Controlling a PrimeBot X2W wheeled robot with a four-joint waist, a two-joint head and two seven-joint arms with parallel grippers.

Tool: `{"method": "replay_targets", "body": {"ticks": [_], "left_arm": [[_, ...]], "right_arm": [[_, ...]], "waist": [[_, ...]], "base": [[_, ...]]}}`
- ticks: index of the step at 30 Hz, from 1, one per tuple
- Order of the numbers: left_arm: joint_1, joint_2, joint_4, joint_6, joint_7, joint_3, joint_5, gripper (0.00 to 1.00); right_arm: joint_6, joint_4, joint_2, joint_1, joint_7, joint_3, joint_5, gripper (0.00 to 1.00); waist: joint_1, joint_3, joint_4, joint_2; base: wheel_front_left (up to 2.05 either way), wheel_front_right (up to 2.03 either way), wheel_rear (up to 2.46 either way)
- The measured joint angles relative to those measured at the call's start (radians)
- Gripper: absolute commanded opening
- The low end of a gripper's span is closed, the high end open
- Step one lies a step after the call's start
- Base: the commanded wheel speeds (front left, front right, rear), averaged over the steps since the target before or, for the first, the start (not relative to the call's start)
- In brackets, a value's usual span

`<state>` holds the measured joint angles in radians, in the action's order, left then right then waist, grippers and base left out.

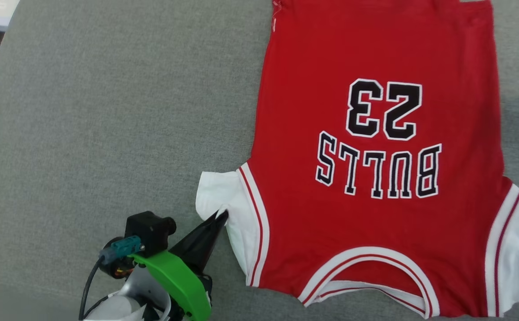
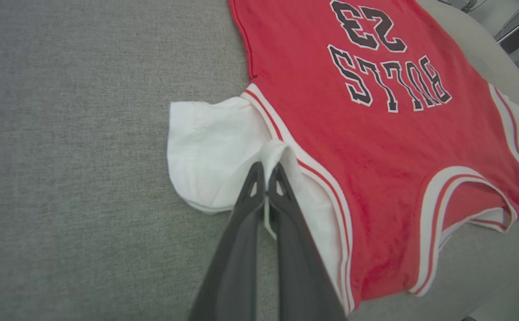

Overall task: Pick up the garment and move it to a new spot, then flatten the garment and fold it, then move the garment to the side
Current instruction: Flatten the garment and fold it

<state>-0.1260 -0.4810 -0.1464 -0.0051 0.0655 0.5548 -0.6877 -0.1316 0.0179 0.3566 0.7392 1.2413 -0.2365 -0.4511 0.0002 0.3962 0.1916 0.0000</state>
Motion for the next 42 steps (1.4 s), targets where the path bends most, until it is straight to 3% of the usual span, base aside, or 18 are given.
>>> {"method": "replay_targets", "body": {"ticks": [5, 10, 16, 22, 31, 32, 33, 34, 42], "left_arm": [[-0.04, 0.027, -0.025, -0.009, 0.0, 0.02, 0.018, 0.0], [-0.073, 0.058, -0.025, -0.025, -0.012, 0.035, 0.021, 0.0], [-0.084, 0.077, -0.023, -0.036, -0.023, 0.054, 0.021, 0.0], [-0.102, 0.093, -0.016, -0.044, -0.039, 0.062, 0.021, 0.0], [-0.117, 0.106, -0.003, -0.052, -0.058, 0.067, 0.021, 0.0], [-0.121, 0.106, -0.002, -0.052, -0.058, 0.067, 0.021, 0.0], [-0.122, 0.106, 0.0, -0.052, -0.058, 0.068, 0.021, 0.0], [-0.122, 0.106, 0.002, -0.052, -0.058, 0.068, 0.021, 0.0], [-0.122, 0.105, 0.009, -0.052, -0.064, 0.068, 0.021, 0.0]], "right_arm": [[0.0, 0.131, 0.015, 0.221, 0.085, -0.011, 0.13, 1.0], [0.0, 0.246, 0.062, 0.35, 0.088, -0.035, 0.251, 1.0], [0.0, 0.347, 0.072, 0.472, 0.068, -0.053, 0.344, 1.0], [0.0, 0.418, 0.108, 0.528, 0.047, -0.05, 0.426, 1.0], [0.0, 0.455, 0.132, 0.555, 0.036, -0.017, 0.439, 1.0], [0.0, 0.458, 0.132, 0.555, 0.04, -0.017, 0.437, 0.78], [0.0, 0.461, 0.132, 0.556, 0.04, -0.016, 0.433, 0.31], [0.0, 0.463, 0.133, 0.555, 0.041, -0.015, 0.43, 0.0], [0.0, 0.476, 0.146, 0.548, 0.055, -0.008, 0.403, 0.0]], "waist": [[0.0, 0.082, 0.059, 0.0], [0.0, 0.145, 0.129, 0.0], [0.0, 0.218, 0.207, 0.0], [0.0, 0.275, 0.265, 0.0], [-0.0002, 0.323, 0.308, 0.0], [-0.0003, 0.323, 0.309, 0.0], [-0.0002, 0.322, 0.309, 0.0], [-0.0002, 0.321, 0.308, 0.0], [-0.0002, 0.308, 0.298, 0.0]], "base": [[0.0, 0.0, 0.0], [0.0, 0.0, 0.0], [0.0, 0.0, 0.0], [0.0, 0.0, 0.0], [0.0, 0.0, 0.0], [0.0, 0.0, 0.0], [0.0, 0.0, 0.0], [0.0, 0.0, 0.0], [0.0, 0.0, 0.0]]}}
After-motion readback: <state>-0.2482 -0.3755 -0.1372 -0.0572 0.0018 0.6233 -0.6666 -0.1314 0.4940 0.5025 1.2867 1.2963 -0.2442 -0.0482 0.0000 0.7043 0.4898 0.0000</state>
